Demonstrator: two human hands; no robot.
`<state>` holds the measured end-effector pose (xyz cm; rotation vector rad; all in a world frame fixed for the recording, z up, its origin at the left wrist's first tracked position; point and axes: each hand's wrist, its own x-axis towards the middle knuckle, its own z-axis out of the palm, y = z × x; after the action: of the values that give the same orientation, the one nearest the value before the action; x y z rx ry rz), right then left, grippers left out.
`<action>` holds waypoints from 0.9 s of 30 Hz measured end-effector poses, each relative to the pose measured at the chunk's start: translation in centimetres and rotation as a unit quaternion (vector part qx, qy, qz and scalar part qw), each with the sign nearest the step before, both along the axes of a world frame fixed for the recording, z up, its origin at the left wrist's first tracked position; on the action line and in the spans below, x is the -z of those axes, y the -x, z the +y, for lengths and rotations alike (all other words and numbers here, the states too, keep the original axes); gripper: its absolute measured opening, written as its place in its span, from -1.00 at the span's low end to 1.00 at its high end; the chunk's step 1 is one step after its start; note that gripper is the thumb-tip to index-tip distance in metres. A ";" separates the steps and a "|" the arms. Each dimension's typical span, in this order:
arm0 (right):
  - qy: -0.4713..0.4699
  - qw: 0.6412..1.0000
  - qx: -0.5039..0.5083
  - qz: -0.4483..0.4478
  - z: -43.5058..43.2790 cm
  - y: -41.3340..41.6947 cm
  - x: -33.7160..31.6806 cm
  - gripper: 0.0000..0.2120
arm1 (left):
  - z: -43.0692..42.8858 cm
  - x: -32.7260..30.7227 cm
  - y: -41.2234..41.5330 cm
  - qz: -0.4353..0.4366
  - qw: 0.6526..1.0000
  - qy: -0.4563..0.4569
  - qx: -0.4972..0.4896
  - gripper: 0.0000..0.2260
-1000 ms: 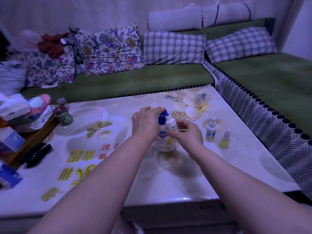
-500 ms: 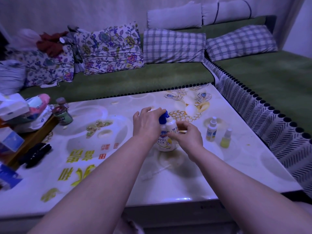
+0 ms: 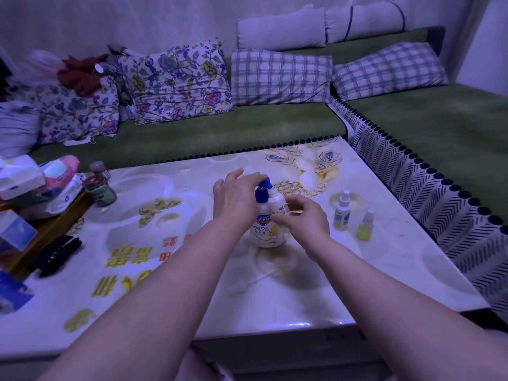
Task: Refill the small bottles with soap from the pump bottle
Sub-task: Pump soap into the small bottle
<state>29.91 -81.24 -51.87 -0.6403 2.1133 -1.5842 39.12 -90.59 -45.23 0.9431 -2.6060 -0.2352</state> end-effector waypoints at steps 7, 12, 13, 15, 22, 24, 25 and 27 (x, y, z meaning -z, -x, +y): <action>0.010 1.000 0.002 -0.003 0.0 0.1 0.4 -0.66 | 0.0 0.7 -0.4 0.000 0.999 -0.028 0.015 -0.49; 0.012 1.000 0.002 -0.006 0.0 0.3 0.5 -0.66 | -0.5 0.6 -0.3 -0.020 0.999 -0.030 0.017 -0.50; 0.013 1.000 0.001 -0.006 -0.1 0.3 0.5 -0.65 | -0.7 0.7 -0.3 -0.022 0.999 -0.028 0.019 -0.50; 0.014 1.000 -0.002 -0.006 -0.1 0.4 0.5 -0.65 | -1.0 1.0 -0.3 -0.029 0.999 -0.024 0.022 -0.52; 0.023 1.000 -0.008 0.003 -0.1 0.4 0.2 -0.67 | -1.0 1.3 -0.6 -0.044 0.998 -0.021 0.033 -0.47; 0.024 1.000 -0.009 0.003 -0.1 0.3 0.2 -0.68 | -0.9 1.2 -0.6 -0.048 0.998 -0.017 0.033 -0.45; 0.024 1.000 -0.009 0.004 0.0 0.2 0.1 -0.68 | -0.8 1.2 -0.7 -0.047 0.998 -0.017 0.032 -0.43; 0.021 1.000 -0.007 0.008 -0.1 0.1 0.0 -0.68 | -0.7 1.2 -0.7 -0.045 0.998 -0.020 0.031 -0.40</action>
<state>29.76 -81.31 -51.90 -0.6827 2.0865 -1.6253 39.84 -91.26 -46.41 0.9081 -2.7254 -0.2677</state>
